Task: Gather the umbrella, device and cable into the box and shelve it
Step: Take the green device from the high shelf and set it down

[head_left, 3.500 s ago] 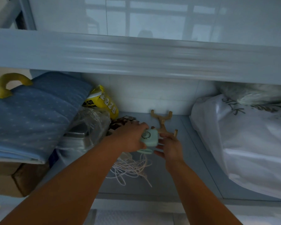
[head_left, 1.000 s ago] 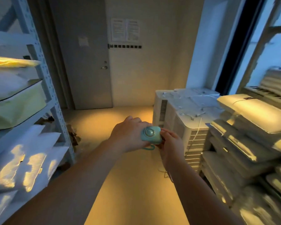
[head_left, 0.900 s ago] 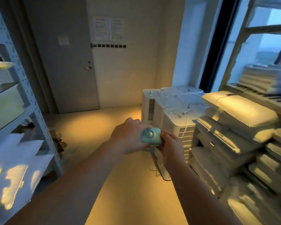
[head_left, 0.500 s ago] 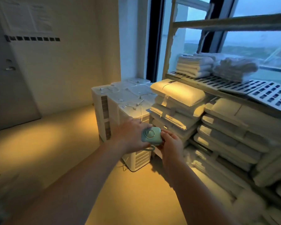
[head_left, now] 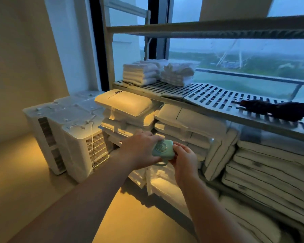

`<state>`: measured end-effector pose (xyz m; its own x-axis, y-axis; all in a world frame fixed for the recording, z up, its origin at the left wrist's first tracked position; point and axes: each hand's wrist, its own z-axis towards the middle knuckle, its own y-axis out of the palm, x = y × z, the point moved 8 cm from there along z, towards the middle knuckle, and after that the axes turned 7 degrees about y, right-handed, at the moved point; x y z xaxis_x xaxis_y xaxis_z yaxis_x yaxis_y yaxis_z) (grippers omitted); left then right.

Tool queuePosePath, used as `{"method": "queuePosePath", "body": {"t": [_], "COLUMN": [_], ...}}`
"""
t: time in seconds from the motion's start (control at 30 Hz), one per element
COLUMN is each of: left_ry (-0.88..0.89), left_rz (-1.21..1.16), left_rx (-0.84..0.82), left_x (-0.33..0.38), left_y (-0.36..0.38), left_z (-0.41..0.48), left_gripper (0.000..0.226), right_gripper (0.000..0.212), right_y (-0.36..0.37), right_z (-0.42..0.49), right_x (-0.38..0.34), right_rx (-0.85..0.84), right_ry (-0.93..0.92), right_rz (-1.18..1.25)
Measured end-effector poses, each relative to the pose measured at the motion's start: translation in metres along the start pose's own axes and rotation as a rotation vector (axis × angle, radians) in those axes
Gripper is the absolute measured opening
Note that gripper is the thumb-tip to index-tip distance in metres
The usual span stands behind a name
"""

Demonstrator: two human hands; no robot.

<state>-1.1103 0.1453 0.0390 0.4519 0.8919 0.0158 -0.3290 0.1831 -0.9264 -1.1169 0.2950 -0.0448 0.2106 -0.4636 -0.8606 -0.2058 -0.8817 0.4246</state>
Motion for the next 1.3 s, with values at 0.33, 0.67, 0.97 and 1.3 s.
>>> {"method": "queuePosePath", "body": {"t": [0.33,0.67,0.97,1.3], "left_ry": [0.081,0.252,0.412,0.557], "left_rz": [-0.067,-0.118,-0.180,-0.227], "left_rx": [-0.026,0.036,0.098,0.150], "left_x": [0.114,0.186,0.210,0.242], "left_y": [0.051,0.092,0.104,0.114], "left_z": [0.140,0.265,0.378,0.451], "left_gripper": [0.078,0.073,0.071,0.073], "right_gripper": [0.014,0.014,0.013,0.014], "right_y": [-0.137,-0.222,-0.257,-0.292], "right_z": [0.088,0.147,0.205,0.228], "right_x": [-0.093,-0.183,-0.257,-0.311], "right_rx": [0.114,0.242,0.420,0.598], "right_ry": [-0.068,-0.226,-0.381,-0.478], "right_rz": [0.052,0.020,0.024,-0.027]}}
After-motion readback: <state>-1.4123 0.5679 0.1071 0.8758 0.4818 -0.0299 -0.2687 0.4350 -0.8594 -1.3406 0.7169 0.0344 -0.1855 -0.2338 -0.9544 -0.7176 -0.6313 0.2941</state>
